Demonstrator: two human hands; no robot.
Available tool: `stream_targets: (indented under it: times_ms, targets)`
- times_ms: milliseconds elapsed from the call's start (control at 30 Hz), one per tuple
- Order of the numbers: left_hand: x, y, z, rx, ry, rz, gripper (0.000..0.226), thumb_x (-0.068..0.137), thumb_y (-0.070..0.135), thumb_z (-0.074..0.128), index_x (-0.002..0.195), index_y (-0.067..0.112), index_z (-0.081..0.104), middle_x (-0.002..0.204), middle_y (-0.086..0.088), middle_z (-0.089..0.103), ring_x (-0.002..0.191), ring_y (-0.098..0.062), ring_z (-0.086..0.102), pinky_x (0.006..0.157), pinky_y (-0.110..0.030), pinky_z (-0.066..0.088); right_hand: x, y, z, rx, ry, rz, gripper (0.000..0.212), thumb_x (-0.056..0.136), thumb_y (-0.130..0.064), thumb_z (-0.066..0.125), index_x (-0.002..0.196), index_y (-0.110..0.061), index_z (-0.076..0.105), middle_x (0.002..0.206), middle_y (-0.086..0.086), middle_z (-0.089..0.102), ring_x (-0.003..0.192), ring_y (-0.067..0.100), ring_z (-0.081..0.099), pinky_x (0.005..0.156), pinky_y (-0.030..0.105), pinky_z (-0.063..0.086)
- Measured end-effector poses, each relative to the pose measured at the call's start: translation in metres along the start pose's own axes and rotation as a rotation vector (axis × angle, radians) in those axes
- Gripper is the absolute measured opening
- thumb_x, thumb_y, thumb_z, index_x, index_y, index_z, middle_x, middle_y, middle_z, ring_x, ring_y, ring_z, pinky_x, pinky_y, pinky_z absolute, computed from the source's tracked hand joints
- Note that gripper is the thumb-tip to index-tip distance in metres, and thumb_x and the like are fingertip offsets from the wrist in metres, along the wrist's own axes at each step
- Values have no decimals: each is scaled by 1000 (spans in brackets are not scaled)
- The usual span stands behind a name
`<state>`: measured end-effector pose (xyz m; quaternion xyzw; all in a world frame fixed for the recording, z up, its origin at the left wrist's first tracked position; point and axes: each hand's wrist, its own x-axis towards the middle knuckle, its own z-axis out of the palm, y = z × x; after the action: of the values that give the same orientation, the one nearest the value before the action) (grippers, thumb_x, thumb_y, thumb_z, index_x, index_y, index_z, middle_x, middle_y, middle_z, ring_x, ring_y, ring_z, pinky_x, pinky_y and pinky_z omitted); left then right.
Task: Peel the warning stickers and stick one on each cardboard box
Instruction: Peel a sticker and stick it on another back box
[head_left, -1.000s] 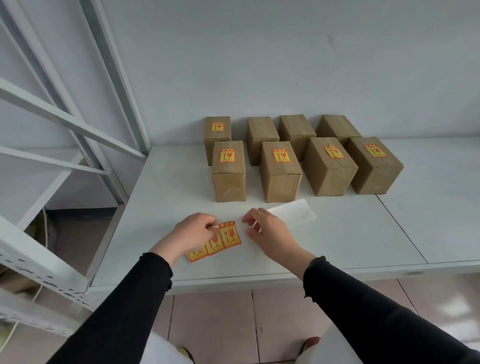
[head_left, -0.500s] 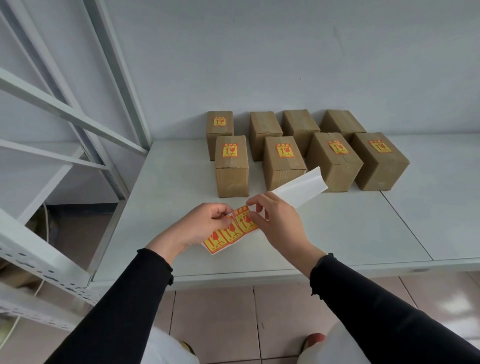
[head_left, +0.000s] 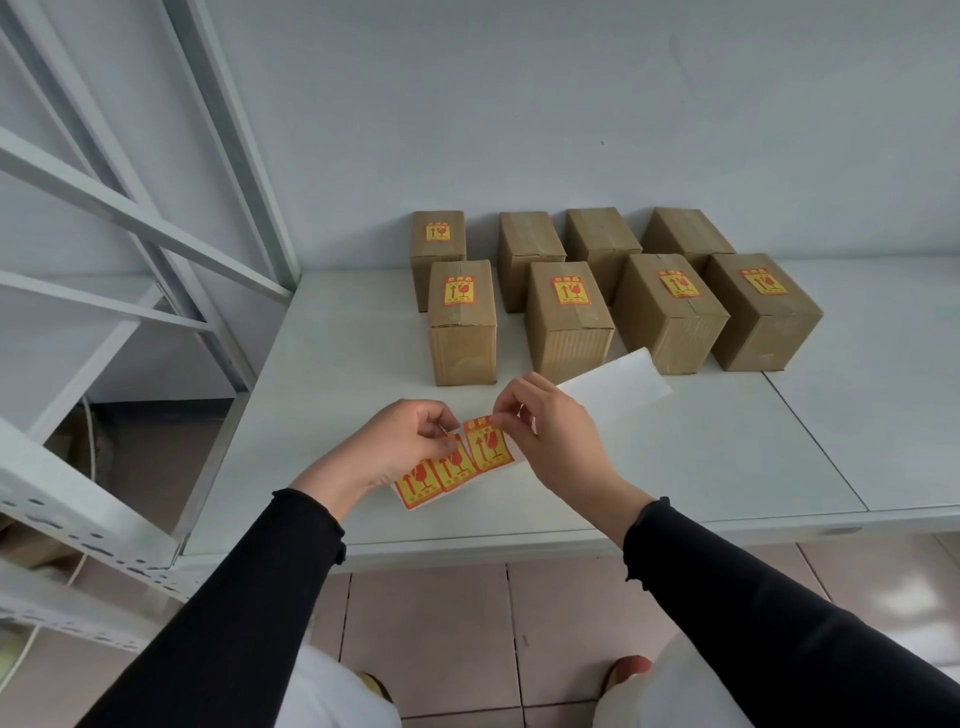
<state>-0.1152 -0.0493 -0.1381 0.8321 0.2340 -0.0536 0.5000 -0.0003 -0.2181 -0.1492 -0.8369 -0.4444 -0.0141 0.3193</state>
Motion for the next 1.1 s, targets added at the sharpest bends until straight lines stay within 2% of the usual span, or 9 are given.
stream_targets:
  times_ms: [233, 333, 367, 467, 667, 767, 900, 967, 1100]
  targets:
    - [7, -17, -8, 308, 114, -32, 8, 87, 19, 73, 89, 26, 70, 89, 7, 72, 88, -19, 70, 81, -39, 57, 2, 5, -9, 238, 3, 126, 13, 92, -21, 68, 81, -21, 61, 89, -7, 64, 75, 4, 56, 61, 11, 39]
    - [2, -13, -8, 403, 209, 31, 21, 85, 32, 75, 105, 32, 66, 101, 12, 62, 98, -14, 59, 87, -38, 52, 6, 8, -14, 282, 43, 163, 14, 92, -21, 68, 80, -22, 61, 87, -7, 66, 76, 4, 57, 60, 10, 39]
    - [0, -8, -7, 381, 245, 77, 22, 86, 34, 74, 107, 33, 66, 104, 13, 62, 99, -11, 57, 86, -34, 50, 8, 9, -16, 289, 63, 163, 13, 92, -22, 68, 81, -21, 62, 86, -8, 66, 76, 5, 57, 60, 11, 39]
    - [-9, 12, 0, 72, 309, 187, 8, 91, 29, 70, 99, 28, 72, 98, 12, 69, 92, -7, 61, 78, -24, 49, 16, 10, -26, 301, 127, 132, 10, 92, -20, 67, 83, -18, 64, 85, -7, 65, 77, 7, 57, 62, 12, 40]
    - [-16, 50, 7, -187, 317, 264, 13, 88, 33, 73, 90, 20, 74, 86, 1, 70, 79, -6, 60, 73, -22, 47, 31, -1, -56, 334, 231, 40, 10, 92, -18, 67, 83, -20, 63, 85, -4, 64, 79, 12, 57, 65, 20, 46]
    - [-11, 66, 2, -223, 331, 316, 12, 85, 27, 77, 89, 16, 75, 88, -7, 72, 77, -11, 60, 74, -28, 48, 40, -5, -72, 355, 257, 3, 11, 91, -17, 68, 82, -19, 63, 84, -5, 63, 79, 14, 56, 66, 24, 46]
    - [0, 86, -7, -196, 329, 355, 7, 84, 23, 78, 88, 16, 76, 89, -10, 73, 78, -14, 60, 75, -31, 49, 55, -5, -91, 374, 296, -30, 9, 91, -15, 69, 83, -15, 64, 85, -5, 63, 75, 8, 55, 65, 19, 44]
    - [7, 98, -12, -178, 337, 369, 4, 85, 21, 78, 85, 17, 76, 88, -8, 73, 78, -13, 61, 76, -30, 50, 64, -2, -98, 387, 304, -28, 8, 91, -15, 68, 84, -13, 64, 82, -5, 64, 71, 4, 52, 64, 16, 41]
    - [32, 128, -28, -150, 343, 377, 7, 87, 21, 76, 86, 14, 75, 82, -1, 70, 75, -5, 58, 73, -22, 46, 97, 6, -118, 398, 286, 3, 11, 94, -17, 64, 88, -8, 65, 77, -1, 65, 65, 6, 52, 61, 21, 43]
